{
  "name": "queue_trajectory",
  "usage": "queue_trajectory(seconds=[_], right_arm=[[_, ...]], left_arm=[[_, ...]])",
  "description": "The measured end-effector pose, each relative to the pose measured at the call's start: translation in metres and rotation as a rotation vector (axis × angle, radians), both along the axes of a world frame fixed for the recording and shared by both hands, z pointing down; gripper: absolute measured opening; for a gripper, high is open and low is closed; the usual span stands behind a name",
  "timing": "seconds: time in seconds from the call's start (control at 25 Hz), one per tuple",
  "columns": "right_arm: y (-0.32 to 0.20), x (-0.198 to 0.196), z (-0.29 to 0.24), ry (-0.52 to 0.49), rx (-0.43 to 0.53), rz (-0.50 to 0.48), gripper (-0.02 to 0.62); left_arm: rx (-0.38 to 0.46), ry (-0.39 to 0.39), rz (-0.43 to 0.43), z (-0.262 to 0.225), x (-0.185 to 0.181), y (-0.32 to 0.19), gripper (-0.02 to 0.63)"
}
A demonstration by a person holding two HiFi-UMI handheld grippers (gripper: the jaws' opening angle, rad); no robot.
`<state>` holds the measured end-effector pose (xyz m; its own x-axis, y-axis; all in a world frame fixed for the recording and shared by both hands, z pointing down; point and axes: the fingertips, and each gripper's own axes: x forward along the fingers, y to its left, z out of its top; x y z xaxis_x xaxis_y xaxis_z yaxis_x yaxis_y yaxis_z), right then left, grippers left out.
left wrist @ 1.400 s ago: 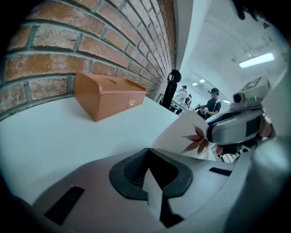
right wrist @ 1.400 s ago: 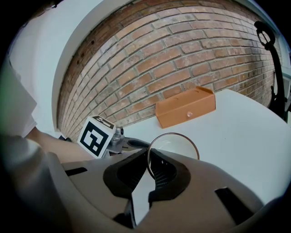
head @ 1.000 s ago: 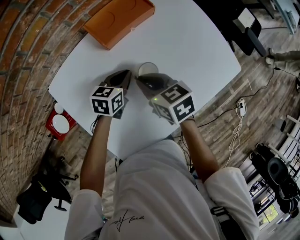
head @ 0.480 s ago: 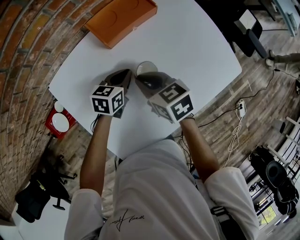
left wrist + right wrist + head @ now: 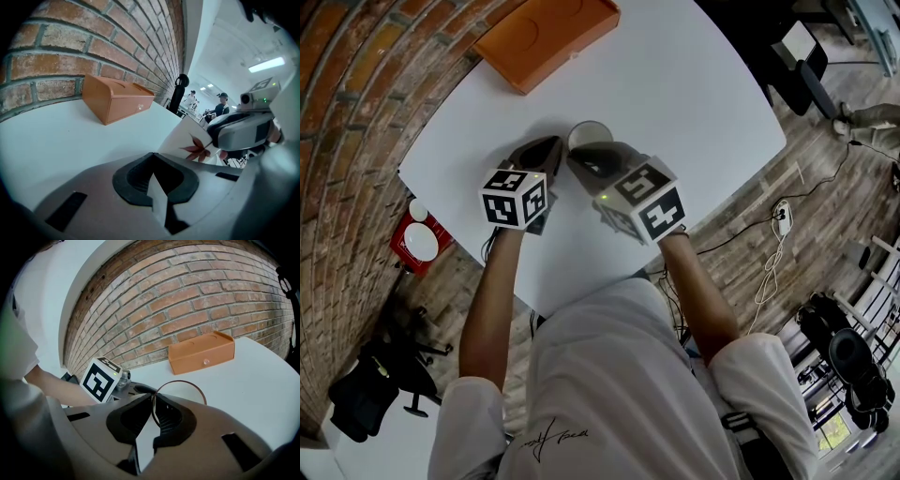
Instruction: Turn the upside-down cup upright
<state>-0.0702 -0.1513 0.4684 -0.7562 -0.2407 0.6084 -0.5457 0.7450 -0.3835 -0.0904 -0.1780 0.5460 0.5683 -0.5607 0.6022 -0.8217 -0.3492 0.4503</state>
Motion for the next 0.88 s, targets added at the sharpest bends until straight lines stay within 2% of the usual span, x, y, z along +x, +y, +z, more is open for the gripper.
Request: queue_trajectory(seconds=[0.88], right_arm=[[-0.005, 0.004, -0.013, -0.053, 0.018, 0.057, 0.035]], left_arm=[[0.017, -0.006, -0.048, -0.015, -0.015, 0.009, 0.009]])
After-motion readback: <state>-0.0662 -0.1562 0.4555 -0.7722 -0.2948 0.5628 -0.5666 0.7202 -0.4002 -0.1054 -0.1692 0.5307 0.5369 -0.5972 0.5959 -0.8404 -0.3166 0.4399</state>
